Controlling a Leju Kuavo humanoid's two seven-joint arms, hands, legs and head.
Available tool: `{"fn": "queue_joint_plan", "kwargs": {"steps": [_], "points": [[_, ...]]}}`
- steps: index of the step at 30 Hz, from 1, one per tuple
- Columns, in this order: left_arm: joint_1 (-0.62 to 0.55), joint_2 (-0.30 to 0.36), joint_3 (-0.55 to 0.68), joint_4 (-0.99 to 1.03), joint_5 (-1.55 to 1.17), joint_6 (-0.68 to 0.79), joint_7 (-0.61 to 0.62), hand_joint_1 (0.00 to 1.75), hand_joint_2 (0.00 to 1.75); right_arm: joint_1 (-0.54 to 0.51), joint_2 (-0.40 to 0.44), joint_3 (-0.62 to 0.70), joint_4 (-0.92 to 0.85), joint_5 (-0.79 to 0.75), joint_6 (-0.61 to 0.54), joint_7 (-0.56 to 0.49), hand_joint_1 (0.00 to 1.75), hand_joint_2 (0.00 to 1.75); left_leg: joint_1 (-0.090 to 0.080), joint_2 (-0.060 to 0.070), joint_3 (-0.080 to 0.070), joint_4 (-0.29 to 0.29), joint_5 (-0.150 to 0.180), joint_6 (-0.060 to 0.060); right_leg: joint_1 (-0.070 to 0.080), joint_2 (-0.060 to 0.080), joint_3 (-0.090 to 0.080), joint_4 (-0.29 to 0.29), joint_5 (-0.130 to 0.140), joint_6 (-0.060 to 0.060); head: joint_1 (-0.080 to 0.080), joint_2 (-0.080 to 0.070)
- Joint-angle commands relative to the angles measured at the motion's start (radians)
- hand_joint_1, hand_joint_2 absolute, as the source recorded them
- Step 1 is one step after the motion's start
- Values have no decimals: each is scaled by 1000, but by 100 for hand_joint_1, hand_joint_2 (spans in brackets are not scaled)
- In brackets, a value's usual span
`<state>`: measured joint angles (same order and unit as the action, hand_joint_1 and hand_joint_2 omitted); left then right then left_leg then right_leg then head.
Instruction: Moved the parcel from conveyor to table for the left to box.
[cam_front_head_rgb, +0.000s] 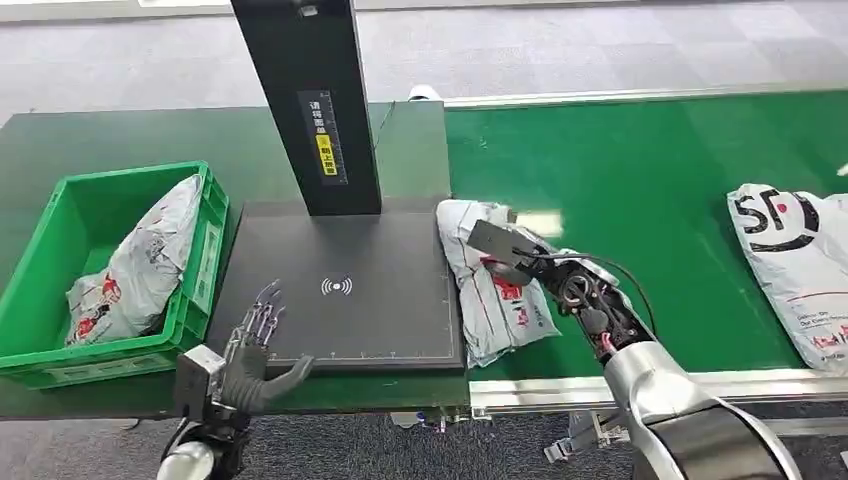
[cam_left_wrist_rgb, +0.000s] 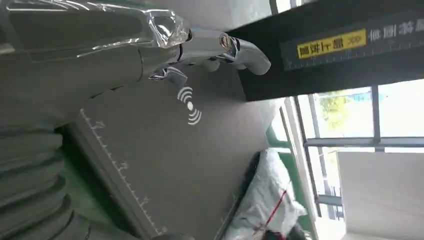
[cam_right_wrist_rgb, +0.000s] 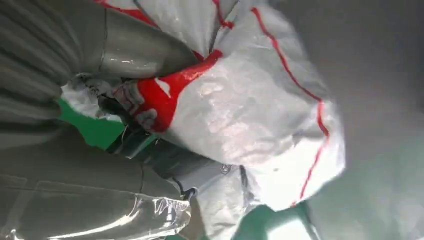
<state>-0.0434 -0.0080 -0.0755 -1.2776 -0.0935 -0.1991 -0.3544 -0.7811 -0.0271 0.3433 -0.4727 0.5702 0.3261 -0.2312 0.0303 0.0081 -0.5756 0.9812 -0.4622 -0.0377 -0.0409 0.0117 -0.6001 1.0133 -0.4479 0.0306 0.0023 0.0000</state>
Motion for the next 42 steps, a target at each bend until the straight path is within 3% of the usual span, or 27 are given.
{"fn": "queue_joint_plan", "kwargs": {"steps": [1,10,17,21,24,27,33,35,42], "points": [[47,-1,46,-42,-1,-6,-10,0,175,-43,55,-91,-95,-162,-76,-96,175,175,-1,3,0,0,-1,3,0,2,-1,0,0,-3,0,0],[37,-3,57,-21,3,-6,-50,0,175,8,59,-169,-229,-347,-152,-236,175,175,0,1,2,-1,-1,3,1,0,1,-1,0,-4,0,0],[26,-4,60,-12,1,12,-72,0,175,32,62,-172,-273,-381,-165,-258,175,175,0,0,2,-1,0,4,2,-1,2,-2,0,-5,0,0],[-1,-16,73,-6,-25,102,-95,0,175,47,62,-132,-276,-406,-146,-263,175,175,0,-2,0,0,0,2,1,-3,1,-1,0,-3,0,0],[-11,-18,79,-7,2,134,-109,0,175,21,72,-62,-177,-418,-56,-203,175,175,0,-1,1,-1,0,3,1,-1,1,-1,0,-3,0,0],[-15,-16,76,-5,4,136,-109,0,175,15,83,-56,-149,-419,-66,-211,175,175,0,1,1,-1,0,2,1,0,0,-1,0,-3,0,0],[-46,-29,81,-11,57,217,-162,0,175,-15,137,77,32,-382,-2,-140,175,175,0,1,1,0,-1,2,1,0,1,-1,0,-3,0,0],[-63,-32,73,-3,71,222,-168,0,175,-17,143,94,86,-406,84,-96,175,175,0,1,2,-1,-1,4,2,0,2,-2,0,-4,0,0],[-88,-33,60,22,100,234,-178,0,175,-25,137,139,127,-430,227,-39,175,175,0,-2,2,-1,0,4,1,-3,2,-2,0,-4,0,0]]}}
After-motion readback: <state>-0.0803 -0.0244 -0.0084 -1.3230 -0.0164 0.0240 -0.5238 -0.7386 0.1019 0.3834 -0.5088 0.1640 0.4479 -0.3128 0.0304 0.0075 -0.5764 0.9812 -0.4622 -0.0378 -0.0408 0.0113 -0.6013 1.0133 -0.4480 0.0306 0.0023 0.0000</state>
